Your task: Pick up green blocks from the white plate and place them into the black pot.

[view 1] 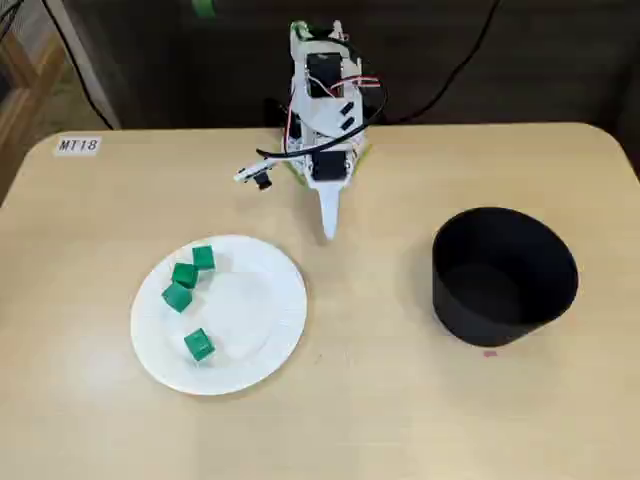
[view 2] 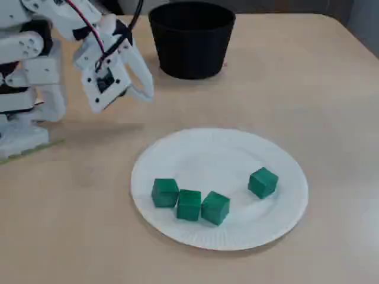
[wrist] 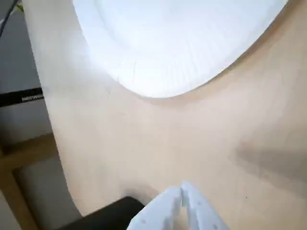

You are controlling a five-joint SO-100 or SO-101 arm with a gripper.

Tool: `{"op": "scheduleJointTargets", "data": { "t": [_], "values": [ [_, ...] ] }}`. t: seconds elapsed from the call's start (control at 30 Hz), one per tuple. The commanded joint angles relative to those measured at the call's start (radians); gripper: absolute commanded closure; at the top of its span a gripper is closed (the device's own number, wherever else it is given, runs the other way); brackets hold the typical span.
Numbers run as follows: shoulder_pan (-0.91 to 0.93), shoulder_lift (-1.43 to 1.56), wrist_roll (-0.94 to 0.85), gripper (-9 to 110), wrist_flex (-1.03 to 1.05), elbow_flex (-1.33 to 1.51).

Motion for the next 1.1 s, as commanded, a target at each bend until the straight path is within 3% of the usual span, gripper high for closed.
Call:
{"op": "scheduleJointTargets", "data": {
  "t": [0.0, 0.43, 0.73, 0.9, 1.07],
  "values": [
    [0.141, -0.634, 0.054, 104, -0.015, -0.715],
    [0.141, -0.649, 0.043, 104, -0.017, -0.724],
    [0.147, -0.612, -0.156, 104, -0.020, -0.727],
    [0.137, -0.785, -0.212, 104, -0.041, -0.821],
    [0.198, -1.121, -0.278, 104, 0.091, -1.100]
  ]
}}
